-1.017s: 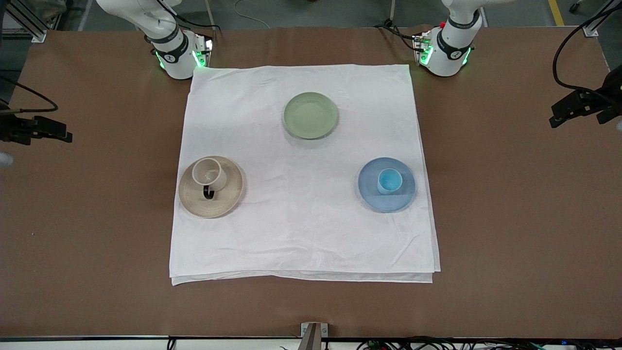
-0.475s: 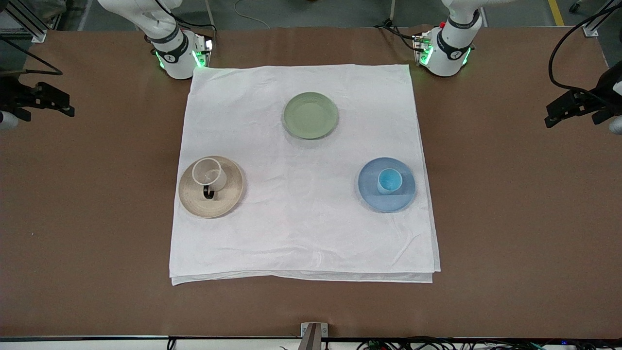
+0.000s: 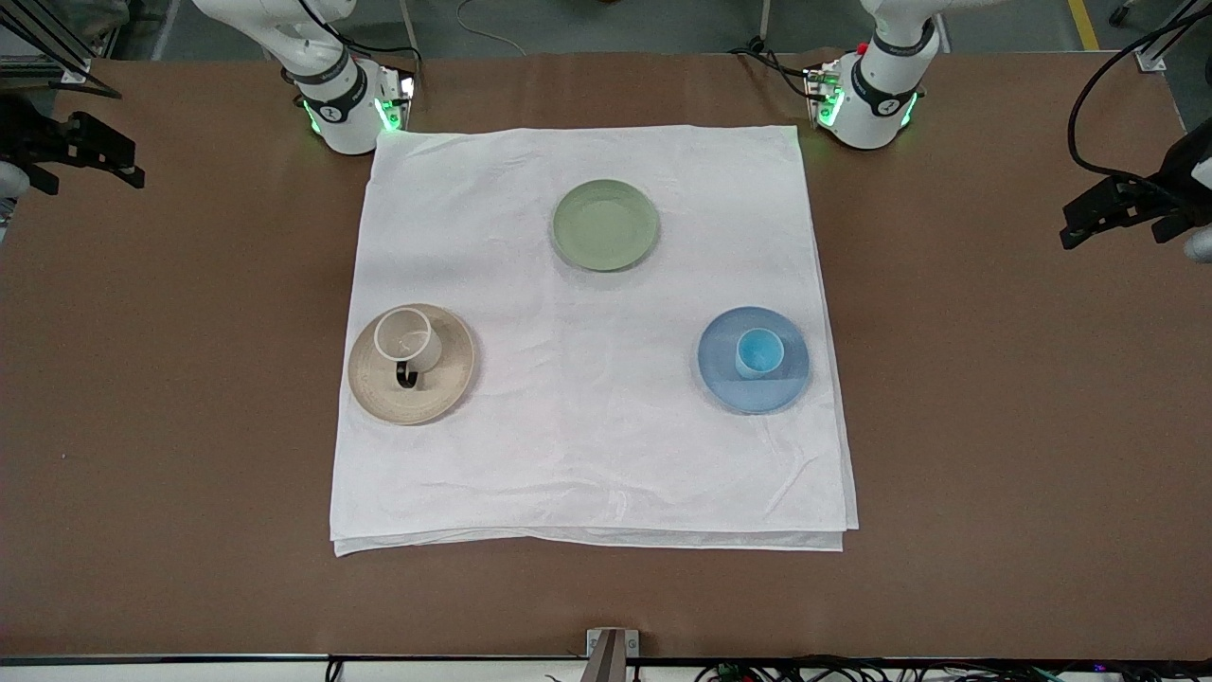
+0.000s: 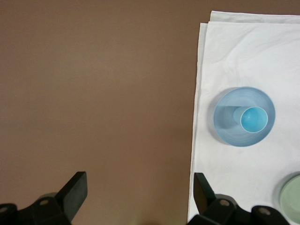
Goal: Place blue cup in blue plate and white mug in gray plate
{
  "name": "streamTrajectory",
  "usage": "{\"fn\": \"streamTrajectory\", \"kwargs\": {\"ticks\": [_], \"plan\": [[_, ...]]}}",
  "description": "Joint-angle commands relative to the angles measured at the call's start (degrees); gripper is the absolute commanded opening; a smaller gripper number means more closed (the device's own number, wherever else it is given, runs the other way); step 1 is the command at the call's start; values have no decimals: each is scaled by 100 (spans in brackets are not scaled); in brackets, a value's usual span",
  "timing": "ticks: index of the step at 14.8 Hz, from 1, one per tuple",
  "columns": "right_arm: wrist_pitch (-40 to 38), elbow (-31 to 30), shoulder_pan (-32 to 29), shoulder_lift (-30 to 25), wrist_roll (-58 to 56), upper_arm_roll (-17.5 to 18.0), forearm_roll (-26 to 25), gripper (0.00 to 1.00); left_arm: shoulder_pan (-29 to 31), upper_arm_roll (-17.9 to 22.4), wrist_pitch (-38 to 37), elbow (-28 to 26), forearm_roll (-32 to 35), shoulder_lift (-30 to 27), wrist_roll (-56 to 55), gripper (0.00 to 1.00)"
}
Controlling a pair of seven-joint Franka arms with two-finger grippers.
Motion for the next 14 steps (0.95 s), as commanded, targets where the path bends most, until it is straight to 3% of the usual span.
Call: {"fn": "streamTrajectory", "kwargs": {"ticks": [1,14], "plan": [[-16,-221,-199,-321,98,132,-53,100,-11,7,-10,-11,-94,-43,129,100],[-8,-256,-190,-392,45,61,122,100,-38,-204,-72,-29,-103,-43,209,100]]}}
